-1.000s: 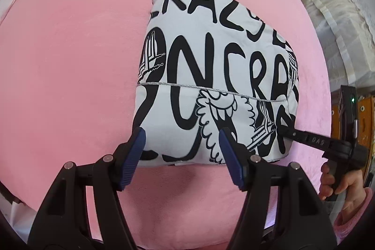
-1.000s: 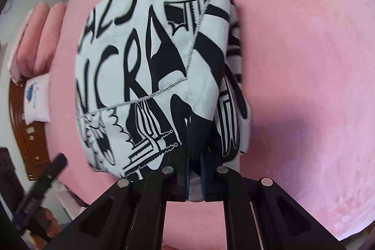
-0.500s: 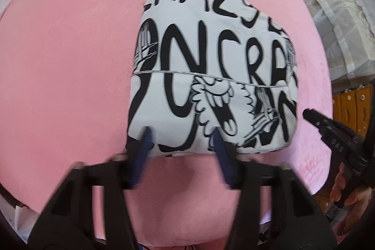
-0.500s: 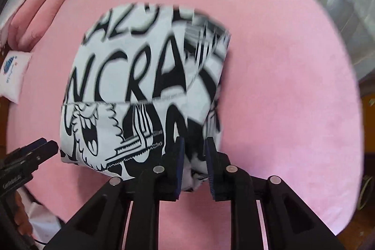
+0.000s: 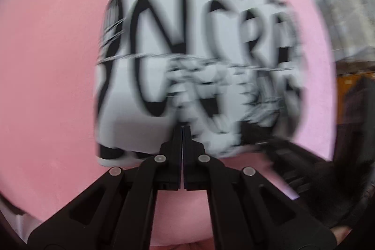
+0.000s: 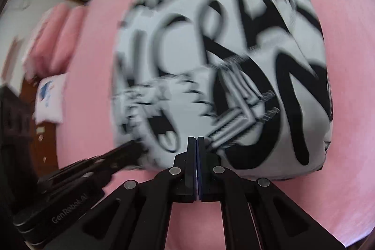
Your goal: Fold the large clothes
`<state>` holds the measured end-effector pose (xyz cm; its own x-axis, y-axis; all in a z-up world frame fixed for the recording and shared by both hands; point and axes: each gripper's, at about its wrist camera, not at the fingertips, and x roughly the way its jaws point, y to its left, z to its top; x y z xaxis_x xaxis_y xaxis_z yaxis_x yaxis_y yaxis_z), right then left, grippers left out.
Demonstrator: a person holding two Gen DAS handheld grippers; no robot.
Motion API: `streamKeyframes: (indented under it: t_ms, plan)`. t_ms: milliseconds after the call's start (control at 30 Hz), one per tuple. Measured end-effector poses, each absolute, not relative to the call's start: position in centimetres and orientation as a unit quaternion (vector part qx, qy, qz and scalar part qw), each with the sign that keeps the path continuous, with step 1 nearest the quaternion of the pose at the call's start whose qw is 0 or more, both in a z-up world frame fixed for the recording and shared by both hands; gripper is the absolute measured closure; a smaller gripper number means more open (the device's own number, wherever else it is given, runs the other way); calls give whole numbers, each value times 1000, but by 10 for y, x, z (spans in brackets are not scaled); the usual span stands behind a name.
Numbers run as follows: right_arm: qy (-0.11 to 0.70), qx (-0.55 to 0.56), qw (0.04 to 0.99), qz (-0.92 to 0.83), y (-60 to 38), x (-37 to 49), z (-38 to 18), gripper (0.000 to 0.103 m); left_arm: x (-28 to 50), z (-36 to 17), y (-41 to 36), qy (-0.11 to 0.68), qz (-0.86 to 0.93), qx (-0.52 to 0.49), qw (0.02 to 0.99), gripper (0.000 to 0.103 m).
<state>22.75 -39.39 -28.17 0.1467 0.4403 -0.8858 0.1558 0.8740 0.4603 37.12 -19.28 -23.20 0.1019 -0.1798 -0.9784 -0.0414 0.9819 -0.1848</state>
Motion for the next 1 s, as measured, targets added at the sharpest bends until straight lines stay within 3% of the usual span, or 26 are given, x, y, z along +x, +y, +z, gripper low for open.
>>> streamKeyframes:
  t_ms: [267, 500, 767, 1000]
  plan:
    - [647, 241, 720, 71, -469, 224, -285, 103, 354, -250, -143, 644, -76, -199, 735, 103]
    - [578, 227, 763, 176, -441, 222, -240, 103, 350, -203, -137, 600, -72, -162, 780, 103]
    - [571, 162, 772, 230, -349, 277, -292, 103, 417, -210, -147, 567, -102, -186, 796, 103]
    - [525, 165, 807, 215, -341, 338, -307, 103, 475, -234, -150, 543, -123, -215, 802, 103]
